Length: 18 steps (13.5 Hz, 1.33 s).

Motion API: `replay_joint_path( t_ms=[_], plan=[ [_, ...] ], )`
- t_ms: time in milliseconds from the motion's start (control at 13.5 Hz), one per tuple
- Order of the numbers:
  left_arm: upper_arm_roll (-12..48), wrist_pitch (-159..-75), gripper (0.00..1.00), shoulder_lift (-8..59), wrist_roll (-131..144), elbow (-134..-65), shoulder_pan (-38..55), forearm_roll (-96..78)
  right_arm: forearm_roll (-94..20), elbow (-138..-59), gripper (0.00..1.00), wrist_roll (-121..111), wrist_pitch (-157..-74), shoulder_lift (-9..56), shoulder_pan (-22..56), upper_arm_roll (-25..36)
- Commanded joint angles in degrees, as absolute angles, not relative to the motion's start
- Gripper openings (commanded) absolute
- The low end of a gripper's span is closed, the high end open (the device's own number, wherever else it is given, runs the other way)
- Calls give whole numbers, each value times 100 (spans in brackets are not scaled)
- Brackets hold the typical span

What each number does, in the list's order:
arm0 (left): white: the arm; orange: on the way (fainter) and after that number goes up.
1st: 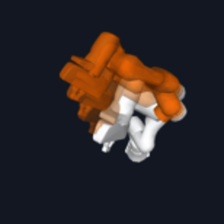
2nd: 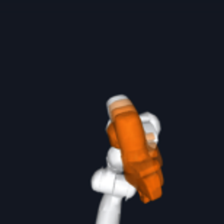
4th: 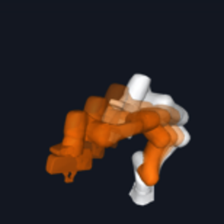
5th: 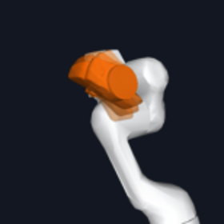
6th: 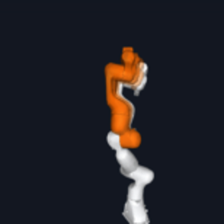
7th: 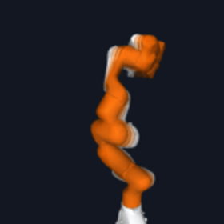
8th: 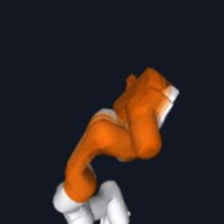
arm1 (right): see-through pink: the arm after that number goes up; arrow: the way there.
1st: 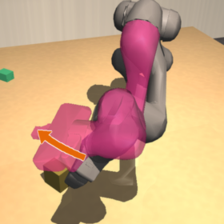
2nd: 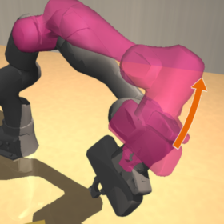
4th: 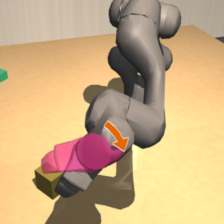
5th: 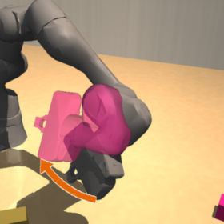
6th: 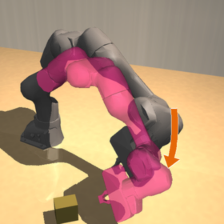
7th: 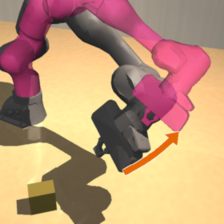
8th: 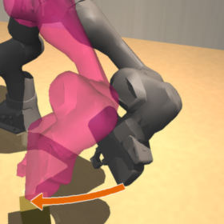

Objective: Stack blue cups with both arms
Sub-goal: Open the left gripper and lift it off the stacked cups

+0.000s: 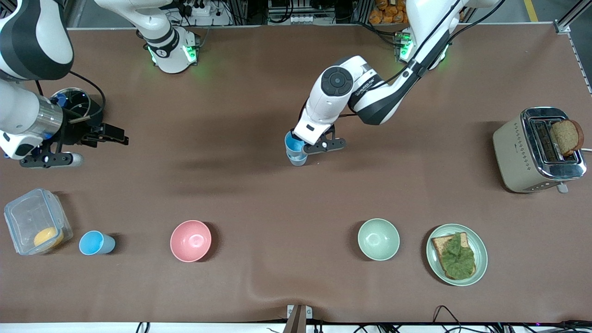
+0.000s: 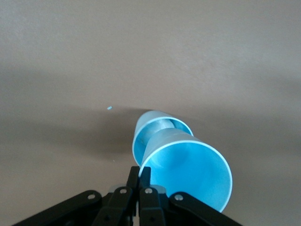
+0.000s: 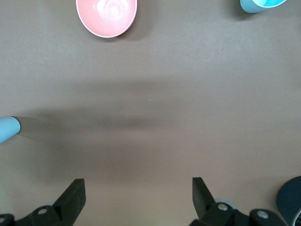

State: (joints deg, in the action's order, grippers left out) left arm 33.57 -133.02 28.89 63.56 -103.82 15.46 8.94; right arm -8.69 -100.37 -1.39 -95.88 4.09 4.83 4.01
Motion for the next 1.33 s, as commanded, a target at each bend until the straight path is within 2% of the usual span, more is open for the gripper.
replay_joint_path(
  t_ms=[0,148,222,296,517,813,1034,1256],
  plan=[
    [3322,-13333,0,3041,6627,-10257,1617,1169,-730,-10134,100,-123,-9650,308,457,325],
    [3322,-13333,0,3067,6644,-10248,1626,1169,-414,-10116,100,-106,-9703,281,475,290],
    [3322,-13333,5,3120,6671,-10239,1635,1169,-387,-10108,100,-114,-9686,264,475,290],
    [3322,-13333,99,3120,6680,-10239,1626,1178,-387,-10090,100,-114,-9677,194,466,290],
    [3322,-13307,100,2989,6741,-10117,1521,1248,-387,-9915,100,-167,-9563,123,404,325],
    [3234,-13280,100,2260,6671,-10020,881,1519,-326,-9502,100,-167,-9265,132,352,334],
    [3243,-13237,100,1952,6007,-9940,353,1652,-88,-9352,100,-342,-9088,114,352,325],
    [3235,-11748,100,1846,4672,-9249,71,1565,25,-9343,100,-422,-9070,106,290,299]
  ],
)
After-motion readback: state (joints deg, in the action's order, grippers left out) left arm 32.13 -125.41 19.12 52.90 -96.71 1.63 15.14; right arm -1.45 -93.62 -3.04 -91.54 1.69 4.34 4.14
